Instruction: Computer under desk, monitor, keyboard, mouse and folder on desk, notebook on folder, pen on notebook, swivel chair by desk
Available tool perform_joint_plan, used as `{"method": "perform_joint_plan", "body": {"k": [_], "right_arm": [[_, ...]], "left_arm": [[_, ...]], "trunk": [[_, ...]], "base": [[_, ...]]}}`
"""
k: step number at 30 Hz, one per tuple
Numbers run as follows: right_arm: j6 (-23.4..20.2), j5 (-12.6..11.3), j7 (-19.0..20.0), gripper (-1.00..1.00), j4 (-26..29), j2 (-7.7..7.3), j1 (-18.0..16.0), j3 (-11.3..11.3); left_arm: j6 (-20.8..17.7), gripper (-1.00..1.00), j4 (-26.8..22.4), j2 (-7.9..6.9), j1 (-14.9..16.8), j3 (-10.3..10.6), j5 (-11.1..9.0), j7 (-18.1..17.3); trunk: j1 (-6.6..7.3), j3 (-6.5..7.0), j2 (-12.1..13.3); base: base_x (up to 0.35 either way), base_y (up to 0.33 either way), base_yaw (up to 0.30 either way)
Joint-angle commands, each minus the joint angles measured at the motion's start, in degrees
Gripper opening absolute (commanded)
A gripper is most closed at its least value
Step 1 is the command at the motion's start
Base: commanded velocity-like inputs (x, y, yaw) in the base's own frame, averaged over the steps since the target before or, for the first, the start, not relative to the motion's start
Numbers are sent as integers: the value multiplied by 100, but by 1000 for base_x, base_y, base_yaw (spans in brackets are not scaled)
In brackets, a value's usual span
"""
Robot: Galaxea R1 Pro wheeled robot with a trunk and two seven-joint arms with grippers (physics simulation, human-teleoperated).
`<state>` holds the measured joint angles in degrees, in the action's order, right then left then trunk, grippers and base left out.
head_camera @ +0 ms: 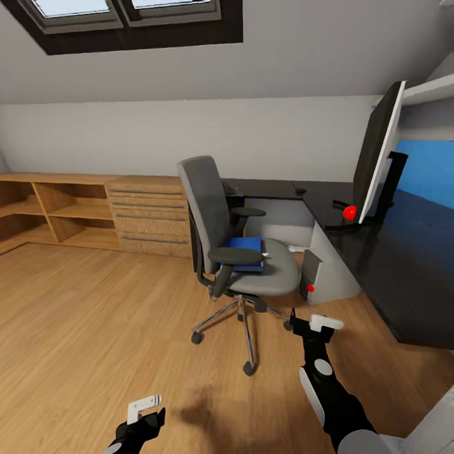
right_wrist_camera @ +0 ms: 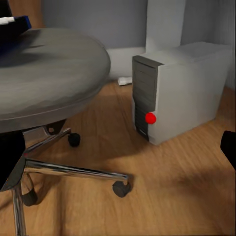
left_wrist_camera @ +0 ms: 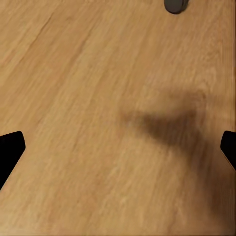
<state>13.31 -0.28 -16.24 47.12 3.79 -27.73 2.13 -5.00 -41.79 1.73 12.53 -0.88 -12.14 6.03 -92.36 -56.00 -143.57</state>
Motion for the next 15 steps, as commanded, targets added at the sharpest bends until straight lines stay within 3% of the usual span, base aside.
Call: {"method": "perform_joint_plan", "body": {"k": [1,15], "right_arm": [[22,-4,-2,100,-6,4,-4,11],[22,-7,-2,100,-16,6,-4,15]], "left_arm": [[-32,100,-14,3,-2,-9,-43,12],[-32,100,-14,7,0,-8,-43,5]], "trunk": [[1,1,-2],[1,90,-2]], "base": [[0,0,-203],[0,0,-191]]}}
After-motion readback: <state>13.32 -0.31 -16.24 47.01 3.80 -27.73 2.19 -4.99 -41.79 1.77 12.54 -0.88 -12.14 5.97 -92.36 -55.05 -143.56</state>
